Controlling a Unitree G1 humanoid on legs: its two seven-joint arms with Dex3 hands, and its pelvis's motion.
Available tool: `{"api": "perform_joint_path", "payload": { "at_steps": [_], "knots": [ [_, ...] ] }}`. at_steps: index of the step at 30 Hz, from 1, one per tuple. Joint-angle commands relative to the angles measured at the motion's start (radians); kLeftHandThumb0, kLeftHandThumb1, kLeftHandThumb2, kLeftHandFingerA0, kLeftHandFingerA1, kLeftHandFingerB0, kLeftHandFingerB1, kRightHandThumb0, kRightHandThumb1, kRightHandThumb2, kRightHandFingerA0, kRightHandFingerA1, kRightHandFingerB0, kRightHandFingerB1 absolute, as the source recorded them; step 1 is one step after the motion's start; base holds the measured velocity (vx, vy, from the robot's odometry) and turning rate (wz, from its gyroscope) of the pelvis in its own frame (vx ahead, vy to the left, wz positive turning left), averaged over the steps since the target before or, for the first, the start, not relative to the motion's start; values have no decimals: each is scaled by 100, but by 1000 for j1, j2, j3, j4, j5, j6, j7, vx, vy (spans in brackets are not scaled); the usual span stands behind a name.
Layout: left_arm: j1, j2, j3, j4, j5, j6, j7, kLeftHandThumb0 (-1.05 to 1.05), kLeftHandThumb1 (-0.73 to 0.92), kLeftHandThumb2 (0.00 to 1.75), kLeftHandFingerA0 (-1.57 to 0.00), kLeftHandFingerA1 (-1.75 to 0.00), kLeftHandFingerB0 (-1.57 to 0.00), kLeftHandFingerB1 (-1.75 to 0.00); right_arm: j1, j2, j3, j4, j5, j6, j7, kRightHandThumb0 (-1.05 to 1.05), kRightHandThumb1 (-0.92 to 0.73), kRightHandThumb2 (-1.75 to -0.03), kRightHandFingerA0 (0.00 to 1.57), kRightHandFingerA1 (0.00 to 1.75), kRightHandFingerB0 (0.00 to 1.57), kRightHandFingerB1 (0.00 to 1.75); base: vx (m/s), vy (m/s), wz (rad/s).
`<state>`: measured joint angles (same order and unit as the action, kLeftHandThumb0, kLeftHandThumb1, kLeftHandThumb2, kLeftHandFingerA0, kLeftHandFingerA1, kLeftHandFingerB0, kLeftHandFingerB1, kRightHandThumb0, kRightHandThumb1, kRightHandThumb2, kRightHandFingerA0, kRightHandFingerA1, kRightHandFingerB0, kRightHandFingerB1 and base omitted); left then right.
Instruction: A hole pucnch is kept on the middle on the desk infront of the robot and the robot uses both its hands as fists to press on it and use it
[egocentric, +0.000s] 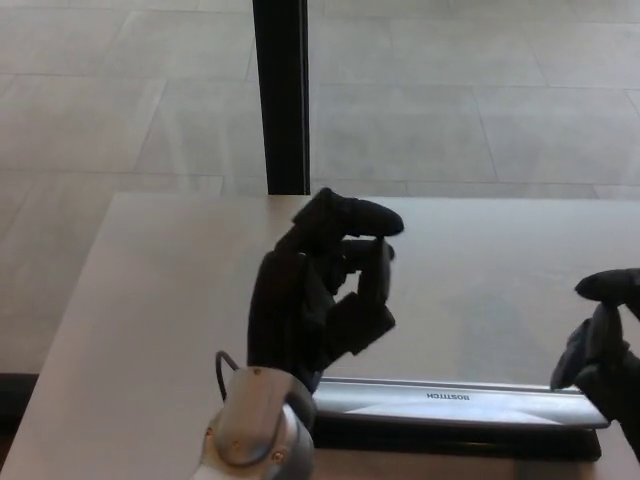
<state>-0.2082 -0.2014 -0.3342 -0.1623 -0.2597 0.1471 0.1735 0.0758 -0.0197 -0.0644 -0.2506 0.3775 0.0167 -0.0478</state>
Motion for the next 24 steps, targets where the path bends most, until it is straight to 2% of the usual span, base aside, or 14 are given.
{"api": "perform_joint_path", "payload": {
  "at_steps": [1,5,8,14,15,17,18,19,20,22,23,24],
  "knots": [
    [123,-161,-93,17,7,95,125,-27,78,98,-85,-175,-52,-175,47,-5,59,-4,-78,33,20,-37,-70,-99,106,175,61,169,0,0,0],
    [128,-162,-103,30,-4,92,149,-25,80,96,-85,-175,-51,-174,48,-7,72,12,-95,19,23,-36,-69,-101,106,175,62,170,0,0,0],
    [129,-175,-96,68,-14,72,156,-28,81,96,-85,-175,-46,-174,34,-13,87,24,-118,17,26,-40,-70,-95,104,175,62,167,0,0,0],
    [132,-197,-77,128,-28,31,179,-29,82,93,-87,-175,-49,-172,-17,0,89,74,-126,7,27,-38,-71,-94,102,175,61,166,0,0,0],
    [137,-202,-73,147,-32,6,177,-29,78,100,-89,-175,-50,-173,-25,8,90,87,-121,1,29,-38,-70,-96,102,175,62,166,0,0,0],
    [149,-208,-72,167,-30,-15,186,-29,77,101,-89,-175,-52,-171,-26,10,91,96,-128,-2,28,-37,-70,-98,101,175,62,165,0,0,0],
    [172,-226,-63,198,-33,-41,206,-33,77,95,-89,-175,-53,-172,-29,19,97,118,-150,-11,10,-39,-67,-100,102,175,65,164,0,0,0],
    [189,-239,-59,226,-36,-71,213,-36,80,87,-82,-175,-56,-166,-27,26,97,135,-155,-20,8,-40,-67,-98,102,175,65,165,0,0,0],
    [200,-247,-54,246,-42,-87,213,-38,86,82,-90,-175,-49,-175,-26,30,97,148,-162,-31,6,-42,-67,-98,104,175,67,166,0,0,0],
    [202,-247,-49,252,-47,-96,215,-38,86,82,-90,-175,-49,-175,-31,36,99,159,-168,-36,7,-42,-67,-98,104,175,67,166,0,0,0],
    [218,-259,-39,303,-34,-116,248,-39,89,76,-87,-175,-46,-170,-25,48,102,189,-185,-49,-10,-44,-65,-98,105,175,68,167,0,0,0],
    [223,-261,-40,316,-32,-125,253,-38,89,77,-85,-175,-44,-167,-21,51,102,195,-192,-52,-14,-44,-66,-98,104,175,66,168,0,0,0]
  ]
}}
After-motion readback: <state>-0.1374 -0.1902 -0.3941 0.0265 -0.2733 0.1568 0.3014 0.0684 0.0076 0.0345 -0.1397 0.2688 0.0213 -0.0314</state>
